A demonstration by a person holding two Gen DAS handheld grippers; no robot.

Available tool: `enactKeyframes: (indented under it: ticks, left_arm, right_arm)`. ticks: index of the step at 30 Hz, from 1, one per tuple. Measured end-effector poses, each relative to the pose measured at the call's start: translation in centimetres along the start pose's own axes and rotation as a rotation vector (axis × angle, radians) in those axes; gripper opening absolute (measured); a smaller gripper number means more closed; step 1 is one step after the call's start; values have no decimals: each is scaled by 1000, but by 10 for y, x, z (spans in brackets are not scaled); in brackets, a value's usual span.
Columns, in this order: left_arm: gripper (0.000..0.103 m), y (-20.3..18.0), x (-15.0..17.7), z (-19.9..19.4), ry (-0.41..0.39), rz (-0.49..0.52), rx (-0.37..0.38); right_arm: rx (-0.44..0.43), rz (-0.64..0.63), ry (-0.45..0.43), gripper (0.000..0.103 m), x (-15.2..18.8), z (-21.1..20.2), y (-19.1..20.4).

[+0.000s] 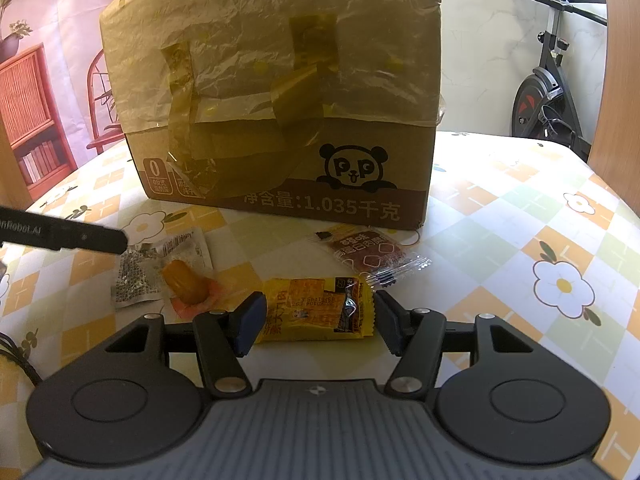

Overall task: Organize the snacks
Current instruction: 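Reach the left tool toward the silver-wrapped candy and position around it, then close the left tool on the silver-wrapped candy and lift it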

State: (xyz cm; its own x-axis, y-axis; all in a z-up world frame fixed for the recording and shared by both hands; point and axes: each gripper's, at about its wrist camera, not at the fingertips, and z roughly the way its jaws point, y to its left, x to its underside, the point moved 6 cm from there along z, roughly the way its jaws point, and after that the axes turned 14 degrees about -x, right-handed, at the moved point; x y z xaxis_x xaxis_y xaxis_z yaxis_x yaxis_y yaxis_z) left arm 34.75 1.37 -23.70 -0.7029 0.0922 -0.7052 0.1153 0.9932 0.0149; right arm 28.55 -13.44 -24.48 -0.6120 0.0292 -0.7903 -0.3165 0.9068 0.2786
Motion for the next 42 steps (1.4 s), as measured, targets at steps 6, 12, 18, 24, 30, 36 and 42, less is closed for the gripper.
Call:
enactKeyframes:
  ticks: [6, 12, 18, 24, 30, 36, 42]
  left_arm:
    - [46, -10, 1, 14, 21, 86, 48]
    - [46, -18, 19, 2, 9, 149, 64]
    - [48, -21, 15, 2, 7, 166, 43]
    - [49, -25, 9, 9, -3, 183, 9]
    - [9, -11, 7, -5, -32, 76, 8]
    - [5, -6, 18, -9, -5, 73, -9]
    - [6, -4, 25, -13, 38, 22, 21]
  right_arm:
    - [-1, 2, 0, 62, 0, 0, 0]
    - [-1, 2, -1, 62, 0, 0, 0]
    - [-1, 2, -1, 62, 0, 0, 0]
    - [2, 1, 0, 62, 0, 0, 0]
    - [4, -2, 0, 62, 0, 1, 0]
    - [4, -2, -2, 61, 1, 0, 0]
    - [8, -7, -3, 61, 1, 0, 1]
